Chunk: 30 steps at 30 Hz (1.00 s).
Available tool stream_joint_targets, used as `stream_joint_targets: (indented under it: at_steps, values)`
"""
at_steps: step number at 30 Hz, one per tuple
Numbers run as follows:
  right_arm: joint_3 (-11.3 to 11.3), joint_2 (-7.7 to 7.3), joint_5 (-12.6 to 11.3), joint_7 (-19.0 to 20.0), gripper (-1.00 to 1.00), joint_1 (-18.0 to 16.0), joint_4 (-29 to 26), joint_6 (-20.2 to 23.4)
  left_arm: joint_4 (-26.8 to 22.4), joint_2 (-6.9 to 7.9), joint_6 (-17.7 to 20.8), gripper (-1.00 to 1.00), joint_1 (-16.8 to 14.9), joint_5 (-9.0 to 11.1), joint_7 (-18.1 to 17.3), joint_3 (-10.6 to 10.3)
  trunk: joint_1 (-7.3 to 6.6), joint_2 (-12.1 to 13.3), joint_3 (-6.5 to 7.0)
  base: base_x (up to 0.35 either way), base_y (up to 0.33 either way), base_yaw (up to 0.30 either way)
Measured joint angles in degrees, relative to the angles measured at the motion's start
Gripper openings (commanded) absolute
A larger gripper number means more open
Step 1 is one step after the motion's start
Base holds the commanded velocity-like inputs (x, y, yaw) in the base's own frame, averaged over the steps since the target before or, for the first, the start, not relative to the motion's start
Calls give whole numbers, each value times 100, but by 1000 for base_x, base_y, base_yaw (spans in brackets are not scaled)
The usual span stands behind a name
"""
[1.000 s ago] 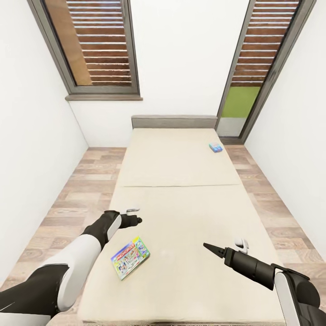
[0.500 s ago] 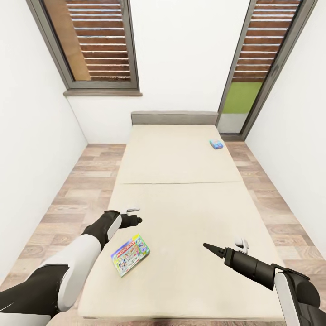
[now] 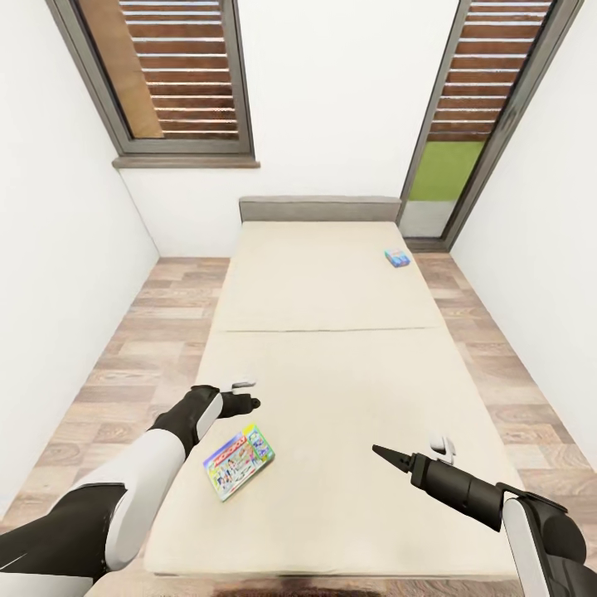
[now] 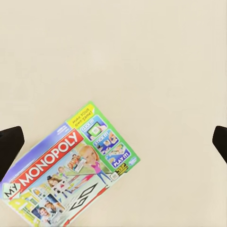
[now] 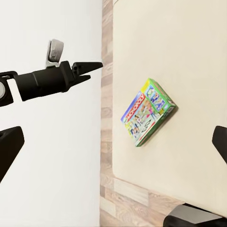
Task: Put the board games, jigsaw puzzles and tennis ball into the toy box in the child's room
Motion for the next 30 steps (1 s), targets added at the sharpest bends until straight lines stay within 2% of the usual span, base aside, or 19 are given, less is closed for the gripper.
stream_joint_targets:
  at_steps: [14, 30]
  values:
    - [-2, 0, 0, 0, 100, 0, 0, 1, -6, 0, -46, 100, -4, 0, 1, 0, 0, 0, -130, 0, 0, 0]
    - [-5, 0, -7, 12, 100, 1, 0, 3, -9, 13, -49, 100, -164, 0, 5, 0, 0, 0, -279, 0, 0, 0]
